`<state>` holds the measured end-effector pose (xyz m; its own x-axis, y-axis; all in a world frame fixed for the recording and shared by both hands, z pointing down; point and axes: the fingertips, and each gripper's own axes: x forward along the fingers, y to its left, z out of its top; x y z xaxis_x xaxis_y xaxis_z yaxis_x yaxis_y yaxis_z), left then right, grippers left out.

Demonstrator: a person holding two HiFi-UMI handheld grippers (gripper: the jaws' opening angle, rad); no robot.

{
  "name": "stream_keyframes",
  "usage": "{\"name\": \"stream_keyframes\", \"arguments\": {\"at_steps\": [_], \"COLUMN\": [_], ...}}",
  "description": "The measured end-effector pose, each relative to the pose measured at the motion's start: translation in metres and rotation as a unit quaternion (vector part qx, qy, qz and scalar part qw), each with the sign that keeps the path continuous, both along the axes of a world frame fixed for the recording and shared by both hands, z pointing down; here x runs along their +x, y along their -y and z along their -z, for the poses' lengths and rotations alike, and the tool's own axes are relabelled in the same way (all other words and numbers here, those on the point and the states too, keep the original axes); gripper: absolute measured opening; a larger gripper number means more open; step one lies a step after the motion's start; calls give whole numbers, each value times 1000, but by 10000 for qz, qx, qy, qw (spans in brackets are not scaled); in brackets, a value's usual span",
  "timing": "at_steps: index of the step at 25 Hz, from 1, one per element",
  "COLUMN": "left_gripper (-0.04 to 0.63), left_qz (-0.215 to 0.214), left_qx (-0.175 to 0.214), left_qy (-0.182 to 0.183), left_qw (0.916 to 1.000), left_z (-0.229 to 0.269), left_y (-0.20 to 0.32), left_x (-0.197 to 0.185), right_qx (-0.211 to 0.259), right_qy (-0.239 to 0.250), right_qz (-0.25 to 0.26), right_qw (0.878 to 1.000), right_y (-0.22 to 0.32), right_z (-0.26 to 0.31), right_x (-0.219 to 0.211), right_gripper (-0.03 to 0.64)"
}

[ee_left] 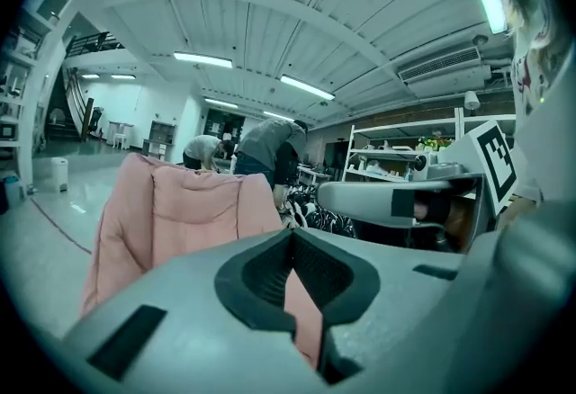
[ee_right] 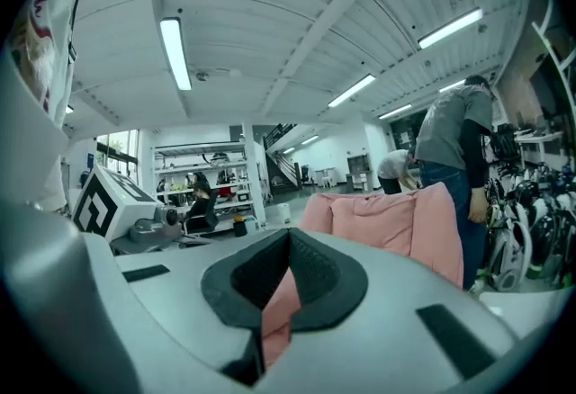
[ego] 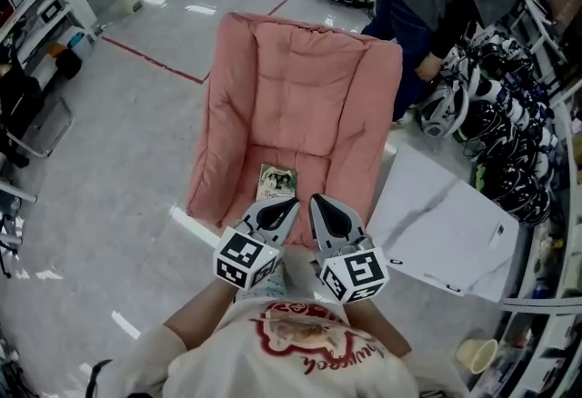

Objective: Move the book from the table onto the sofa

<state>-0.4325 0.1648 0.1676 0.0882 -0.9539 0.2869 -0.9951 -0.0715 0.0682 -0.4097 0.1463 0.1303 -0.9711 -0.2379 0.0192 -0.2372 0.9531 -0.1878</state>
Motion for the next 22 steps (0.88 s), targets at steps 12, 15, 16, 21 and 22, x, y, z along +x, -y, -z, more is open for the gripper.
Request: {"name": "stream_keyframes", "arguments": {"at_steps": [12, 15, 16, 21, 22], "left_gripper": [5, 5, 5, 5, 5], "left_qz": [540, 712, 784, 988, 1000], "left_qx": [648, 712, 751, 894, 915], "left_qy": [-400, -471, -498, -421, -413], "left_qw": [9956, 9938, 9928, 9902, 9899], "left_z": [-5, -13, -13, 2, 5], "left_y": [-86, -115, -124, -165, -173], "left_x": [180, 228, 240, 282, 286], "right_qx": [32, 128, 144, 227, 251], "right_qy": [178, 207, 230, 380, 411], "right_qz": [584, 754, 806, 1070, 1105], "right_qw": [9981, 9969, 9964, 9933, 9927], "right_y": [-90, -116, -124, -164, -173], "right_z": [-23, -26, -25, -9, -5], "right_x": [176, 223, 237, 280, 284], "right_gripper": [2, 2, 0, 2, 2]}}
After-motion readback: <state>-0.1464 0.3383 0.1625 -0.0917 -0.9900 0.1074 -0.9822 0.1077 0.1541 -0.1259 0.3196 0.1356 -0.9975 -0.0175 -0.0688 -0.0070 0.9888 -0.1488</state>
